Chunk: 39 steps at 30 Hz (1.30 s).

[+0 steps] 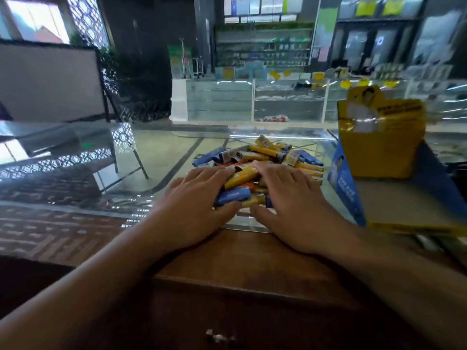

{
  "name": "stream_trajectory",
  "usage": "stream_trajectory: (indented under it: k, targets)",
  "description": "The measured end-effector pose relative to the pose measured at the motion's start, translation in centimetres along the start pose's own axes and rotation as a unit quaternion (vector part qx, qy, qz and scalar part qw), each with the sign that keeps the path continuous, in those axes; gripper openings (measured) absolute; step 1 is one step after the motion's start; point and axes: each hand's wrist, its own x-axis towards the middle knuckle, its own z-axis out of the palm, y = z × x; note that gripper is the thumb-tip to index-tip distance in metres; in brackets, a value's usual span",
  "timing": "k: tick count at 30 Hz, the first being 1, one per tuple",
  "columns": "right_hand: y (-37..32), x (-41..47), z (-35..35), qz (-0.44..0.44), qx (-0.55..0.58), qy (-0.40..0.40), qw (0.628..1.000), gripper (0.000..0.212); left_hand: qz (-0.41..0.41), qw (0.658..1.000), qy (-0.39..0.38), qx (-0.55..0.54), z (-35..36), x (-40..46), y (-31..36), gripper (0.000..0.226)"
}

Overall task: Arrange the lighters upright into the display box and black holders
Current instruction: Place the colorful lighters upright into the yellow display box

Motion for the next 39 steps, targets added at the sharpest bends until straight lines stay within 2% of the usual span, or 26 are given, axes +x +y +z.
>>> stream_trajectory:
  k: [8, 13, 17, 21, 27, 31, 33, 36, 39]
  targets:
    - [0.2, 0.1, -0.2, 0.028, 0.006, 0.015, 0.999, 0.067, 0.003, 1.0, 0.009, -0.008, -0.3, 0.2, 1.1, 0.061]
    - [0.8, 0.3, -1.1, 0.044, 0.044, 0.005, 0.998, 0.086, -0.004, 1.0, 0.01, -0.016, -1.1, 0.2, 1.9, 0.07]
    - [1.5, 0.9, -1.5, 0.036, 0.04, -0.031, 0.998, 0.087, 0.025, 0.999, -0.009, -0.03, -1.2, 0.8, 1.5, 0.07]
    - [2.1, 2.7, -2.3, 0.034, -0.012, -0.074, 0.997, 0.087, 0.067, 0.998, -0.02, -0.007, -1.2, 2.1, 0.4, 0.063]
    - [3.2, 3.4, -2.3, 0.022, 0.041, -0.068, 0.997, 0.1, 0.115, 0.993, -0.012, -0.018, -0.6, 3.3, -0.8, 0.058]
    - [4.8, 3.0, -2.8, 0.021, 0.019, -0.105, 0.994, 0.075, 0.124, 0.992, -0.011, -0.037, -0.4, 3.2, -0.7, 0.058]
    - [5.4, 2.8, -2.4, 0.022, 0.021, -0.088, 0.996, 0.064, 0.124, 0.991, -0.008, -0.039, -0.3, 3.1, -0.8, 0.056]
    - [5.6, 3.1, -1.8, 0.026, -0.003, -0.057, 0.998, 0.053, 0.125, 0.991, -0.005, -0.04, -0.3, 3.0, -0.8, 0.058]
    - [5.5, 3.2, -1.4, 0.024, -0.019, -0.077, 0.997, 0.052, 0.115, 0.993, -0.012, -0.035, -0.4, 2.9, -0.8, 0.062]
